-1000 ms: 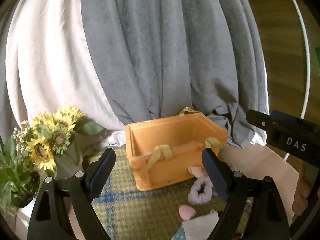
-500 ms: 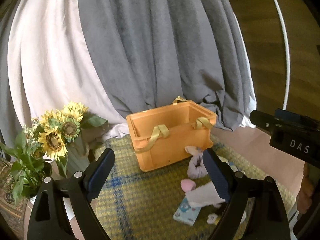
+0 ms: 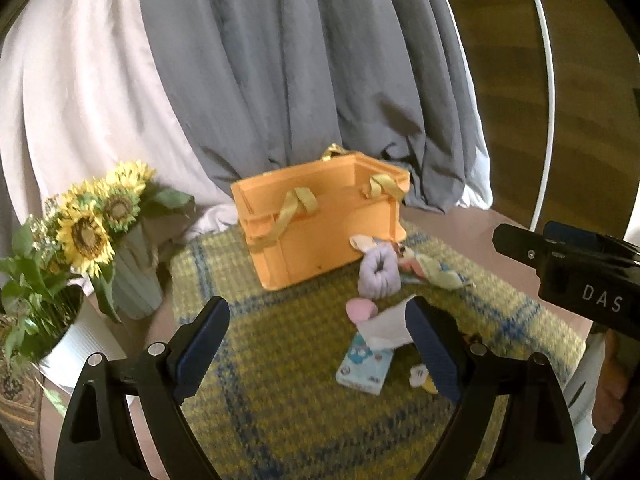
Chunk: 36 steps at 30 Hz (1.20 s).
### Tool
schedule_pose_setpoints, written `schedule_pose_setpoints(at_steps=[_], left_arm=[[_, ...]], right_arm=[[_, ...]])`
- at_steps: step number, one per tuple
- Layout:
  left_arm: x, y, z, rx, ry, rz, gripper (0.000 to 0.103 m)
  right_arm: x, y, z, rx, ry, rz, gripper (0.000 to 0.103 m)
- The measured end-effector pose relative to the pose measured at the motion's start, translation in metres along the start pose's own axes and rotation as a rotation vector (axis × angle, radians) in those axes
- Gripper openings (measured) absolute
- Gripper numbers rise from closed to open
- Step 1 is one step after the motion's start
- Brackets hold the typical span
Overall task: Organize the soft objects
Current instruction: 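Withdraw both grippers from the crate back toward the remaining toys, then grasp the blue tissue pack with the left gripper while the right gripper grasps the Mickey plush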
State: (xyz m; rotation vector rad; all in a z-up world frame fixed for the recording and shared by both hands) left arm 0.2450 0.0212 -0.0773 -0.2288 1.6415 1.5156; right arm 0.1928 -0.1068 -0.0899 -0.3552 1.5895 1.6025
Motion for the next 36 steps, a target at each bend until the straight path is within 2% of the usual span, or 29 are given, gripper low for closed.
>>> schedule_pose_setpoints(at_steps=[20,27,36], left_arm=[[0.05,-0.074,-0.018,0.052,-0.105,0.176,0.09],[0.062,-0.105,-0.026,0.098,-0.136,0.225,0.089],[0.064,-0.138,-0.033,0.111,-0.184,0.254,0.087]], right_arm=[[0.063,-0.062,-0.014,0.015,-0.049,0.228,0.073],[0.079,-0.083,-0.019,0.02,-0.057,0.287,0.061],[0.089,-0.104,-0.016,0.01,-0.054,0.317,0.054]])
Point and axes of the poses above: each gripper's, at about its wrist camera, not at the fingertips, and y roughly against the way its jaws point, z to its left, x to its underside, the point moved 5 cm from there along -y, roughly the way its jaws point, and after that the axes turned 14 degrees about z, right-handed, at the moved point
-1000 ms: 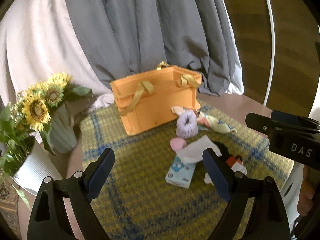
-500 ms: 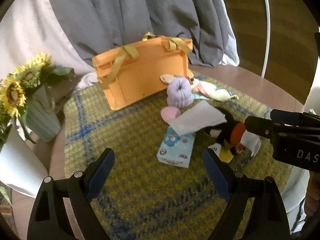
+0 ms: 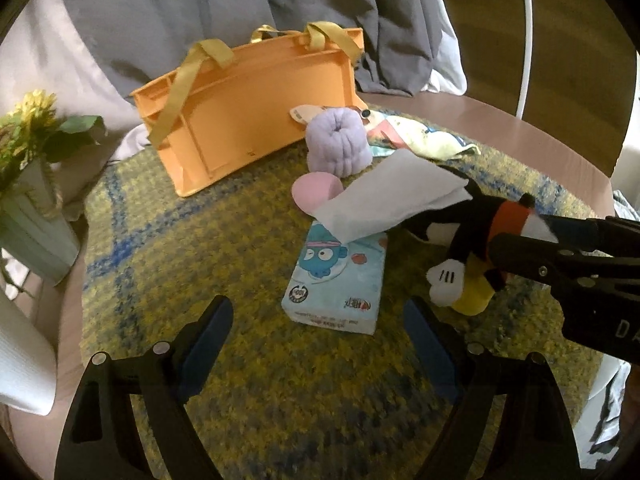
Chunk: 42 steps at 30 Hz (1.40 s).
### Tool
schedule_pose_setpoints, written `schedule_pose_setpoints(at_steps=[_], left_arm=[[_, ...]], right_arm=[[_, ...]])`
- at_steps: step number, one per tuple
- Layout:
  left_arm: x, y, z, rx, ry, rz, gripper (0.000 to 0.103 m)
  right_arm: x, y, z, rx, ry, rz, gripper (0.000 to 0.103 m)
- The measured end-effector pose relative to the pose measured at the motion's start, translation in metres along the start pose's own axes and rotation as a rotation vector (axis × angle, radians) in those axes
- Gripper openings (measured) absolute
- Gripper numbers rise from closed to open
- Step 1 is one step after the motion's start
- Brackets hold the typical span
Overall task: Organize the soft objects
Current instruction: 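Grasp the blue tissue pack with the left gripper while the right gripper grasps the Mickey plush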
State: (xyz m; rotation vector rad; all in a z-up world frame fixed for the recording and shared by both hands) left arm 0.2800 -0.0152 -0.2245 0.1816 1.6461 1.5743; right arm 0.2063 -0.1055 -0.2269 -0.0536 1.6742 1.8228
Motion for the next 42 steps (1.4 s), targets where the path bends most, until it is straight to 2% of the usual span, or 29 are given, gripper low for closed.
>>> schedule_pose_setpoints(at_steps=[2,7,9,11,19,29,42], left_arm=[[-0.002,-0.006,-0.001,0.008,-0.004,0.006,0.086],[-0.008,-0.019,-0.002,0.046,0.006,0.031,0.077],[-0.01,-0.024,-0.004,0.046,0.007,0.035,0.071],[-0.01,-0.027,-0.006,0.054,0.013,0.045,0.057],[-0.007,-0.019,-0.008,0.054,0.054,0.047,0.055],[0.003,0.023,-0.005,0.032,0.166,0.024,0.054],[-0.016,0.08,0.004,0.007,0.235,-0.094,0.054]], right_arm=[[-0.001,-0.003,0.001,-0.003,0.004,-0.002,0.053],[-0.006,-0.01,0.001,-0.014,0.005,-0.001,0.049],[-0.007,-0.011,0.002,-0.016,0.01,-0.005,0.049],[-0.009,-0.011,0.003,-0.021,0.019,-0.013,0.046],[-0.01,-0.007,-0.001,-0.044,0.037,-0.011,0.041],[-0.015,0.022,-0.008,-0.03,0.078,-0.036,0.04],[-0.031,0.067,-0.004,-0.003,0.149,-0.123,0.039]])
Point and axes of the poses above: each gripper's, at about its wrist camera, not at the fingertips, and y roughly against the way its jaws point, z to its left, x to its underside, the point moved 5 cm from there along -y, roughly the way its jaws point, and after that the axes turned 14 degrees about z, right-handed, at the moved point
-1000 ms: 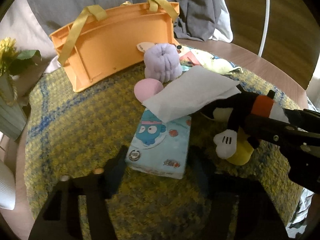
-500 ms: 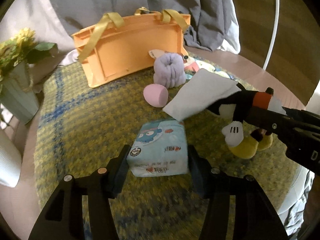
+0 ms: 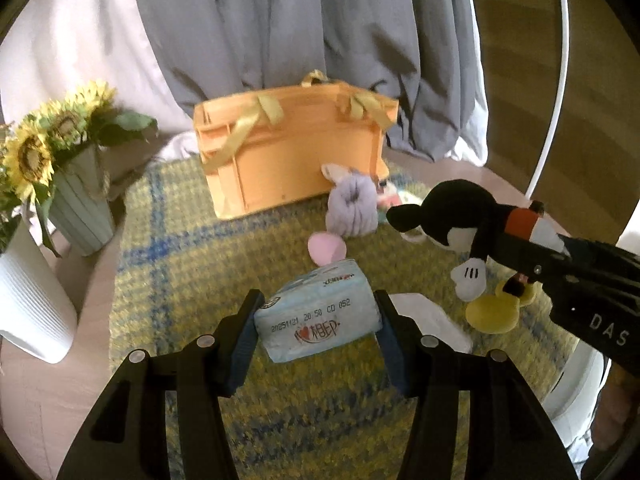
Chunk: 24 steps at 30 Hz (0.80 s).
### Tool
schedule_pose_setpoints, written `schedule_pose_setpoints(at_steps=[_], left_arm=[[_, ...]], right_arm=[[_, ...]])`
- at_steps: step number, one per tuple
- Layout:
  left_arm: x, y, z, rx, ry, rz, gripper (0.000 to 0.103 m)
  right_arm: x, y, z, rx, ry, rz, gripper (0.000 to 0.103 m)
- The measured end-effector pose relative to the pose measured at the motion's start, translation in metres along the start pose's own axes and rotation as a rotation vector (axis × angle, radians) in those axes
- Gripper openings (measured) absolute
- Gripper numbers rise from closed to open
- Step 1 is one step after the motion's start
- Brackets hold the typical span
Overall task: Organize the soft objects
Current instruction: 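Lift and carry the tissue pack with the left gripper while the right gripper carries Mickey to the crate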
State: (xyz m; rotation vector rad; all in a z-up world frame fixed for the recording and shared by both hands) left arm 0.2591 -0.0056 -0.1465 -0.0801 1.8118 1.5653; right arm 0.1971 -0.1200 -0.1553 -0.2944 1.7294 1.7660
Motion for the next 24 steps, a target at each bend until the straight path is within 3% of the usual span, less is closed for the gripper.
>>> schedule_pose_setpoints(at_steps=[24], left_arm=[[-0.062,0.07,0.001,-0.077,0.071,-0.245,0.053]], right_arm=[[-0.063,0.044,0.003,-0.081,0.068,-0.175,0.039]])
Point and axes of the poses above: each gripper's, at about its wrist camera, not at the fingertips, and y roughly against the way its jaws point, z to its left, x to its underside, the point moved 5 cm from there along -y, roughly the way its jaws point, and after that the axes turned 14 degrees about z, right-handed, at the moved point
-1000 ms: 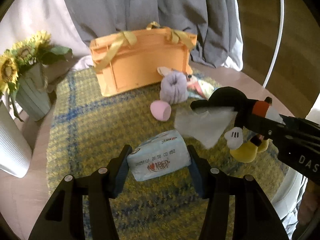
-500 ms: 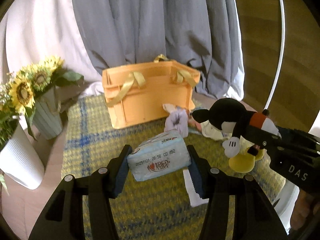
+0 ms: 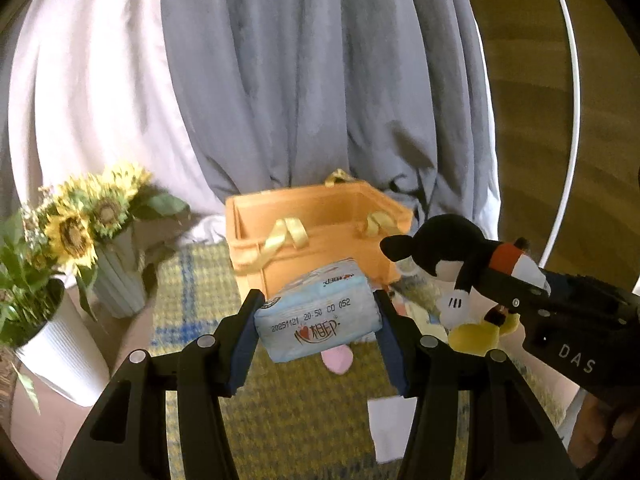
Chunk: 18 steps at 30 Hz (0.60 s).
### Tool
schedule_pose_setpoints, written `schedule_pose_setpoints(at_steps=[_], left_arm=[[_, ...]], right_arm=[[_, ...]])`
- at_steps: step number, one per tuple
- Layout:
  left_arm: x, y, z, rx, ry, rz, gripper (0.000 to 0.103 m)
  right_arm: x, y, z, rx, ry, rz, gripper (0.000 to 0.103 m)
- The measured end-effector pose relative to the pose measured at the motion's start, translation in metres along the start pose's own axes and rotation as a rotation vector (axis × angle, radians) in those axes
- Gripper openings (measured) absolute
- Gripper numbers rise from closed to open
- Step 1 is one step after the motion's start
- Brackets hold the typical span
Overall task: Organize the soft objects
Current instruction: 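Lift and carry the tissue pack with the left gripper while the right gripper carries Mickey to the crate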
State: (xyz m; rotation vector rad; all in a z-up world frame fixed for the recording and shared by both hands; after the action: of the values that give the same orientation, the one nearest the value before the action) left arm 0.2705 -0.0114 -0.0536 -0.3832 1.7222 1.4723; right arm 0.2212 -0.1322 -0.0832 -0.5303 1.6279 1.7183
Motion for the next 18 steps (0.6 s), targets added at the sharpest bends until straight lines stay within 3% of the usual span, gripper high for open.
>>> schedule_pose_setpoints(at_steps=[18], left_arm=[[-0.049,0.007,-0.013,-0.087,0.014,-0.167,0.053]], right_arm=[[-0.052,0.006,-0.013,-0.076,0.053,-0.133,0.039]])
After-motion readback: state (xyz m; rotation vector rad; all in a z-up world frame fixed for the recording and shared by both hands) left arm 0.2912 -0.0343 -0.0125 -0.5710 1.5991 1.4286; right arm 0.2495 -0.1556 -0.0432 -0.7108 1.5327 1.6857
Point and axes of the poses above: each gripper's, at about its wrist camera, not at the fingertips, and y roughly against the way its jaws point, z to its left, x to its underside, the point moved 5 cm from there along -y, roughly the way its jaws point, and after that the axes turned 14 degrees about z, right-handed, at the moved point
